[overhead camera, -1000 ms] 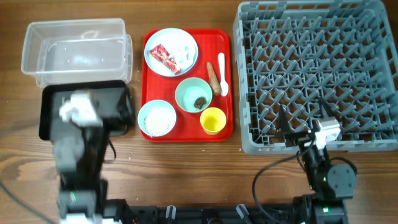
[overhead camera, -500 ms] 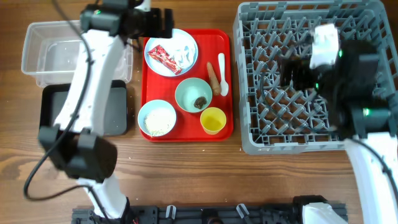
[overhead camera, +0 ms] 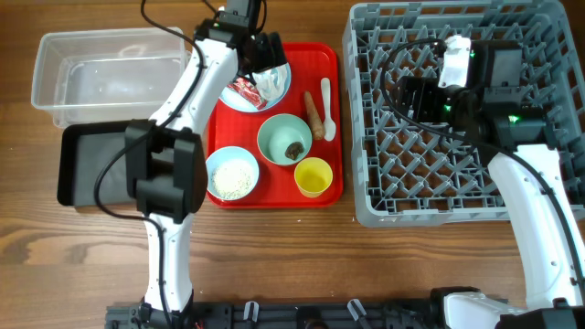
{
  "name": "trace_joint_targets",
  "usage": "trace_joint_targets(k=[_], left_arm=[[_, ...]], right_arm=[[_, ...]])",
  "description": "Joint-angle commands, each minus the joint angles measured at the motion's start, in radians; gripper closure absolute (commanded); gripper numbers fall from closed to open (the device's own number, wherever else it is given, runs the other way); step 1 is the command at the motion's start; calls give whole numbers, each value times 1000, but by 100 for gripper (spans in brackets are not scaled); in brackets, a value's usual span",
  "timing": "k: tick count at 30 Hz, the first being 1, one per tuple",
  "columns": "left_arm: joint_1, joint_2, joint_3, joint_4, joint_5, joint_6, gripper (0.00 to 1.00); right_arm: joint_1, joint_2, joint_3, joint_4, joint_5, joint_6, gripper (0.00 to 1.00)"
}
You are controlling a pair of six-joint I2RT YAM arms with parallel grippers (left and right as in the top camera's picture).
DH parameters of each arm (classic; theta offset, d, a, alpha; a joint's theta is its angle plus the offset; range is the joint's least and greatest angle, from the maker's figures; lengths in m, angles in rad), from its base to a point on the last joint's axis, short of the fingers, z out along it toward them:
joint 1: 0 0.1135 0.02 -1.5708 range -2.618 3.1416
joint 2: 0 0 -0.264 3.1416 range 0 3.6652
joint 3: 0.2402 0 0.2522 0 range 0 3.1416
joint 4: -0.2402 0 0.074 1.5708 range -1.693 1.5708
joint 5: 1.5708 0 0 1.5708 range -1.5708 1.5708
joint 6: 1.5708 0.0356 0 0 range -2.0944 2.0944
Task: Sort waste into correct bins and load items into the dishwasher rack
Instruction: 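Grasp the red snack wrapper with the left gripper, drop it in the clear bin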
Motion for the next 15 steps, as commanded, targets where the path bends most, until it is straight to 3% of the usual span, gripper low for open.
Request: trace_joint_targets(k=[1, 8, 15], left_arm=[[4, 76, 23, 36, -66, -84, 0], [3, 158, 21, 49, -65, -84, 0], [2, 189, 21, 46, -66, -46, 42]], right_arm=[[-1, 5, 16, -2, -17, 19, 0], [-1, 5, 16, -2, -17, 20, 0], [-1, 5, 16, -1, -17, 20, 0]])
